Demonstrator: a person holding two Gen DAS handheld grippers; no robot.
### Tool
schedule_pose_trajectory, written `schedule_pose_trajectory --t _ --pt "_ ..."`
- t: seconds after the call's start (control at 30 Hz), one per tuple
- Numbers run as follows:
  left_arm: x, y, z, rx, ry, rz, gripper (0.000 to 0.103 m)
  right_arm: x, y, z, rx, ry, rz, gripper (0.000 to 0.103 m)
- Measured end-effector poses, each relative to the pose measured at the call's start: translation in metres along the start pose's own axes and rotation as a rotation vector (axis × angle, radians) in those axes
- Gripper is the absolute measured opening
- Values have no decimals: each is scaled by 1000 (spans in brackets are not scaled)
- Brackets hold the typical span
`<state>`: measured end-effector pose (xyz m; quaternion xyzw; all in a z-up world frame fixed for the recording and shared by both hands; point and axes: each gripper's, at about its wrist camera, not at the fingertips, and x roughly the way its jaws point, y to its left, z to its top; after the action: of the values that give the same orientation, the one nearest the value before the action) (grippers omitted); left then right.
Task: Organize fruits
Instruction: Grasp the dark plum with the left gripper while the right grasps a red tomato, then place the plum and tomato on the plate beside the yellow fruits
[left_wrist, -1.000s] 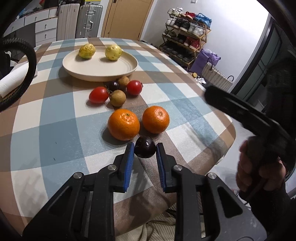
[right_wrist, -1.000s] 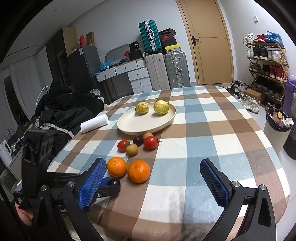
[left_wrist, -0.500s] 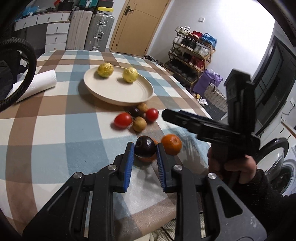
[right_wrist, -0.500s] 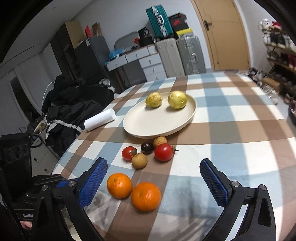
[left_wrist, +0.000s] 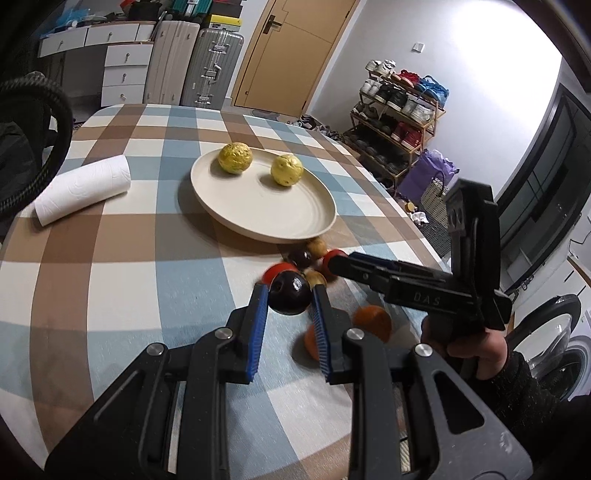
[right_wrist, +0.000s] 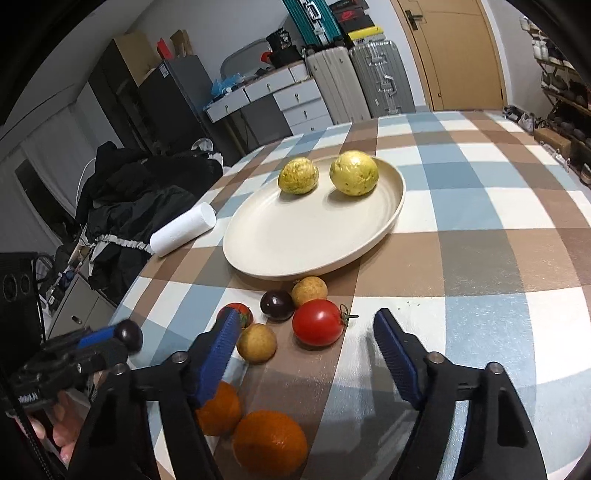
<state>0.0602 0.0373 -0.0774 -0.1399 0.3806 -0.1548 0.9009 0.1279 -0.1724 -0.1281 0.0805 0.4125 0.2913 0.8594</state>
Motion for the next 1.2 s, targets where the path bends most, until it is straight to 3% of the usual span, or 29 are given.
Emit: schedule_pose_trajectory --t 0.23,0.3,0.4,0.83,1.2 --pt "8 3 16 -2 -2 16 21 9 -6 3 16 35 11 53" --pt "10 4 20 5 -1 18 21 12 -8 3 32 51 8 41" --pt "15 6 27 6 1 28 21 12 -12 3 56 59 16 34" --pt "50 30 83 -22 -26 78 21 -23 -35 10 117 -90 90 33" --pt "99 52 130 -18 -26 113 22 -17 -26 85 24 -137 138 33"
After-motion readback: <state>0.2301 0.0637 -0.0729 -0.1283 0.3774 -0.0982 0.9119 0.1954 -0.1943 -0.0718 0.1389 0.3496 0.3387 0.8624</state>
